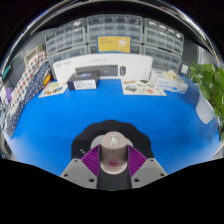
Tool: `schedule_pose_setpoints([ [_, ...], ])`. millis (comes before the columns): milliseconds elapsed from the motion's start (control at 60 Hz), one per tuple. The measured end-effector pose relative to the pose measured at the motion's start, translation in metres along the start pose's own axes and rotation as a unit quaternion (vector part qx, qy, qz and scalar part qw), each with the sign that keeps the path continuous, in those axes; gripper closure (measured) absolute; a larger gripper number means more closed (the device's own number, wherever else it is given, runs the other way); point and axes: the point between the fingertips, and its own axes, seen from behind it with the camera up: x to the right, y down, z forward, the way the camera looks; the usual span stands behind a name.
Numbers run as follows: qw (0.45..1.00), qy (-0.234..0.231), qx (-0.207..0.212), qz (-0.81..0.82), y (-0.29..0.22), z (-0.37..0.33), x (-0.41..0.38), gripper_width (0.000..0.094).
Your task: Arrange mouse
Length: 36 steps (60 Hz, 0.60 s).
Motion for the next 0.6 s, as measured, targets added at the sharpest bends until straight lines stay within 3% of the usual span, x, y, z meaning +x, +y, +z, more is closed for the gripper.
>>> schedule_pose_setpoints([
  [50, 1.000, 0.003, -0.012, -0.013, 0.011, 0.006, 0.001, 0.0587],
  [183, 1.000, 0.002, 0.003, -0.001, 0.008, 0.005, 0.000, 0.0581],
  [450, 1.000, 0.012, -0.018, 0.008, 0.007, 0.006, 0.001, 0.0458],
  [533, 0.999, 0.026, -0.034, 0.004, 0.008, 0.003, 0.003, 0.0229],
  [600, 0.999, 0.022, -0.027, 0.000, -0.002, -0.010, -0.003, 0.0186],
])
